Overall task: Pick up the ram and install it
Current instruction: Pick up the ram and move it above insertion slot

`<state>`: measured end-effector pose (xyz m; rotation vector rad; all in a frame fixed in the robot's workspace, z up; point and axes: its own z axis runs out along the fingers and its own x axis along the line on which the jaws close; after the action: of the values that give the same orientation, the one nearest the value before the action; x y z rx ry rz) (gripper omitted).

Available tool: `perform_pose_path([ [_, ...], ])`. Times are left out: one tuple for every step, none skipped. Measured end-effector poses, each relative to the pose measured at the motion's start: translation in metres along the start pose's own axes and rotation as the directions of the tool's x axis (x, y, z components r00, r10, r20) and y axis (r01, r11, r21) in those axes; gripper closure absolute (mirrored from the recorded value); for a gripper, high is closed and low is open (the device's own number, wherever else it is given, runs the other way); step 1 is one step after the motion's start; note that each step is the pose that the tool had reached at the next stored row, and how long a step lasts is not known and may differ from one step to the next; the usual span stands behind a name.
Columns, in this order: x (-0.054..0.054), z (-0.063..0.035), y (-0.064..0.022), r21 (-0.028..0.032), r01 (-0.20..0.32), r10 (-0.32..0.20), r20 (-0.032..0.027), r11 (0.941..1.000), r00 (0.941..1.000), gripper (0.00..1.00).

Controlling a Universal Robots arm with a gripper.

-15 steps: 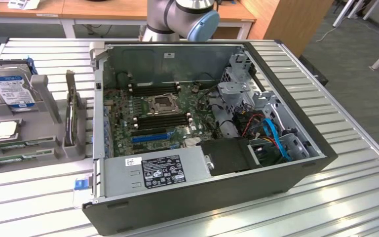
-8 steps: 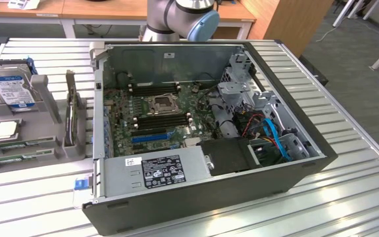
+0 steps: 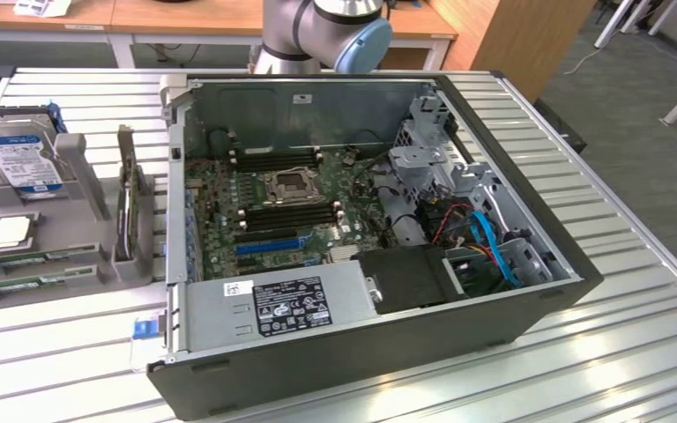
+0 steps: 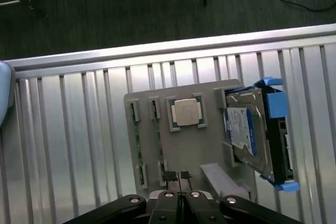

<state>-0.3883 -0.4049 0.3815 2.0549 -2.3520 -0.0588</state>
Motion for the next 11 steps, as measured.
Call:
perform_pose_path([
  [0.0000,0.0000,0.0000,-0.0001,0.012,-0.012,-0.0009,0.9999,0.9999,0.90],
  [0.0000,0.0000,0.0000,-0.0002,0.025,-0.025,-0.0019,0.9997,0.9997,0.90],
  [0.0000,0.0000,0.0000,-0.0003,0.038,-0.038,-0.0028,0.9993,0.9993,0.90],
  [0.0000,0.0000,0.0000,-0.0005,0.051,-0.051,-0.0035,0.9987,0.9987,0.90],
  [0.0000,0.0000,0.0000,-0.0006,0.062,-0.062,-0.0041,0.9981,0.9981,0.90],
  [0.0000,0.0001,0.0000,-0.0008,0.073,-0.073,-0.0047,0.9973,0.9973,0.90],
  [0.0000,0.0001,0.0000,-0.0010,0.084,-0.084,-0.0052,0.9965,0.9964,0.90],
  [0.0000,0.0001,0.0000,-0.0011,0.095,-0.095,-0.0058,0.9955,0.9955,0.90],
  [0.0000,0.0001,0.0000,-0.0012,0.102,-0.102,-0.0060,0.9948,0.9947,0.90],
  [0.0000,0.0001,0.0000,-0.0012,0.104,-0.104,-0.0062,0.9946,0.9946,0.90],
  [0.0000,0.0001,0.0000,-0.0013,0.104,-0.104,-0.0062,0.9946,0.9946,0.90],
])
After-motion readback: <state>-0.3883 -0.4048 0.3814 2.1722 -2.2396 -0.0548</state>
